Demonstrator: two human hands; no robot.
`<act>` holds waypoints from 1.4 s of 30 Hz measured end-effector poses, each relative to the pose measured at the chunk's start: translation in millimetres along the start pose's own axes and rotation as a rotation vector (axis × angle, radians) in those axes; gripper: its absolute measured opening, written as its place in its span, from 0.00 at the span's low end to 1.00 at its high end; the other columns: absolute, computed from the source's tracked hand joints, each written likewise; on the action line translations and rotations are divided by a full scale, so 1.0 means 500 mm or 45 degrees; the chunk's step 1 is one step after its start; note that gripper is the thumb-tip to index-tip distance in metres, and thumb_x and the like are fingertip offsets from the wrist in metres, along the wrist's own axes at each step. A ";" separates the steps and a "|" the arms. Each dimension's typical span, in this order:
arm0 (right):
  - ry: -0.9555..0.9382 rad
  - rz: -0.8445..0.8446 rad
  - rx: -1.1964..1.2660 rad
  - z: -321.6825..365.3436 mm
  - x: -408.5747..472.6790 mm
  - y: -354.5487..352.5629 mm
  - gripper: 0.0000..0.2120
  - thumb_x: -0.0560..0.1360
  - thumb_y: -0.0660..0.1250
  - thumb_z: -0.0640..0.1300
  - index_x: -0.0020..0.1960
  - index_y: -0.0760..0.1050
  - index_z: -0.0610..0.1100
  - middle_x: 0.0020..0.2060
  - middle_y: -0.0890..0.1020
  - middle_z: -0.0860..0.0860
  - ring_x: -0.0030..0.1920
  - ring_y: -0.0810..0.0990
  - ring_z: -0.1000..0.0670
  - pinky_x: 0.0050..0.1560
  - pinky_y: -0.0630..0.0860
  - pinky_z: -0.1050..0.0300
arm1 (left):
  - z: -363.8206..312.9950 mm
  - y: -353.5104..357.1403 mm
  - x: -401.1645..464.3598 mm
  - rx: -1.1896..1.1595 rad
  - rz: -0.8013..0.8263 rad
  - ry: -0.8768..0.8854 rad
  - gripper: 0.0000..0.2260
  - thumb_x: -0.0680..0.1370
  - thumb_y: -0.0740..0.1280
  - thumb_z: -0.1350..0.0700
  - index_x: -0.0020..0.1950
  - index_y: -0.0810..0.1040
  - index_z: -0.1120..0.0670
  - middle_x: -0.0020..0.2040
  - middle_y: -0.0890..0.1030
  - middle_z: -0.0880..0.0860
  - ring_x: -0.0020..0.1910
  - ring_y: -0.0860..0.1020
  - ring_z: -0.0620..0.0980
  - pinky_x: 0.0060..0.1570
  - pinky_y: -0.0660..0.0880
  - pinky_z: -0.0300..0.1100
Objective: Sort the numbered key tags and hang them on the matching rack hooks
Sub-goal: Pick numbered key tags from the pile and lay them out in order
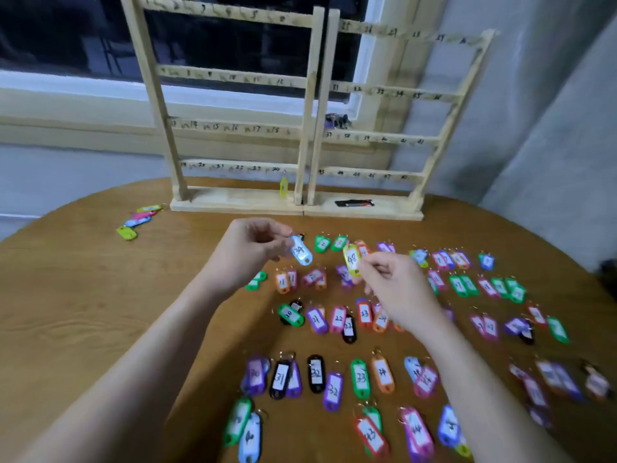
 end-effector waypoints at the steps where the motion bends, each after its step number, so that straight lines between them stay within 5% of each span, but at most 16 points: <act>1: 0.013 -0.042 -0.001 -0.017 -0.024 -0.035 0.11 0.80 0.66 0.37 0.40 0.81 0.44 0.29 0.83 0.57 0.29 0.77 0.58 0.33 0.71 0.66 | -0.013 0.035 -0.008 0.024 0.055 0.016 0.04 0.77 0.72 0.65 0.46 0.83 0.56 0.37 0.86 0.52 0.37 0.82 0.44 0.39 0.76 0.36; 5: 0.135 -0.260 0.122 -0.088 -0.128 -0.175 0.08 0.80 0.67 0.35 0.45 0.81 0.43 0.33 0.84 0.50 0.28 0.77 0.60 0.32 0.72 0.70 | -0.058 0.180 -0.046 0.120 0.273 0.099 0.01 0.77 0.73 0.63 0.47 0.83 0.58 0.38 0.84 0.50 0.35 0.78 0.42 0.38 0.73 0.34; 14: 0.353 -0.501 0.017 -0.206 -0.335 -0.327 0.07 0.79 0.68 0.38 0.46 0.81 0.47 0.32 0.85 0.54 0.39 0.85 0.57 0.38 0.76 0.66 | -0.101 0.417 -0.131 0.251 0.578 0.197 0.07 0.77 0.73 0.63 0.42 0.81 0.52 0.36 0.82 0.46 0.34 0.78 0.37 0.39 0.72 0.29; 17: 0.354 -0.522 -0.008 -0.227 -0.383 -0.343 0.09 0.79 0.68 0.38 0.45 0.81 0.50 0.35 0.85 0.54 0.38 0.84 0.59 0.42 0.77 0.62 | -0.109 0.454 -0.151 0.296 0.599 0.220 0.03 0.78 0.73 0.62 0.45 0.82 0.55 0.39 0.83 0.49 0.36 0.78 0.36 0.40 0.72 0.28; 25: 0.475 -0.534 -0.094 -0.291 -0.430 -0.376 0.07 0.81 0.67 0.40 0.46 0.82 0.46 0.36 0.85 0.51 0.32 0.80 0.64 0.33 0.72 0.72 | -0.110 0.502 -0.167 0.370 0.560 0.184 0.01 0.79 0.72 0.59 0.47 0.82 0.54 0.42 0.85 0.49 0.44 0.83 0.47 0.48 0.79 0.42; 29: 0.491 -0.529 -0.160 -0.321 -0.439 -0.379 0.08 0.80 0.68 0.43 0.43 0.82 0.50 0.35 0.85 0.53 0.40 0.84 0.59 0.42 0.80 0.59 | -0.111 0.519 -0.171 0.370 0.595 0.169 0.04 0.79 0.71 0.59 0.46 0.81 0.51 0.41 0.84 0.46 0.43 0.83 0.44 0.47 0.79 0.41; 35: 0.494 -0.553 -0.282 -0.335 -0.442 -0.391 0.08 0.79 0.69 0.42 0.42 0.81 0.48 0.35 0.84 0.55 0.40 0.83 0.59 0.37 0.74 0.67 | -0.108 0.528 -0.166 0.378 0.582 0.155 0.03 0.80 0.70 0.59 0.48 0.82 0.52 0.41 0.83 0.42 0.40 0.80 0.36 0.39 0.72 0.27; 42: 0.479 -0.501 -0.513 -0.334 -0.440 -0.397 0.05 0.77 0.72 0.43 0.43 0.81 0.50 0.33 0.83 0.57 0.38 0.82 0.57 0.40 0.82 0.54 | -0.092 0.524 -0.154 0.390 0.577 0.134 0.03 0.80 0.70 0.59 0.48 0.82 0.52 0.43 0.85 0.46 0.45 0.82 0.42 0.46 0.78 0.38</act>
Point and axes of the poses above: each hand's wrist, its own x-axis towards the middle knuckle, its own y-axis out of the palm, z = x × y, the point moved 6 cm from there along x, towards the middle knuckle
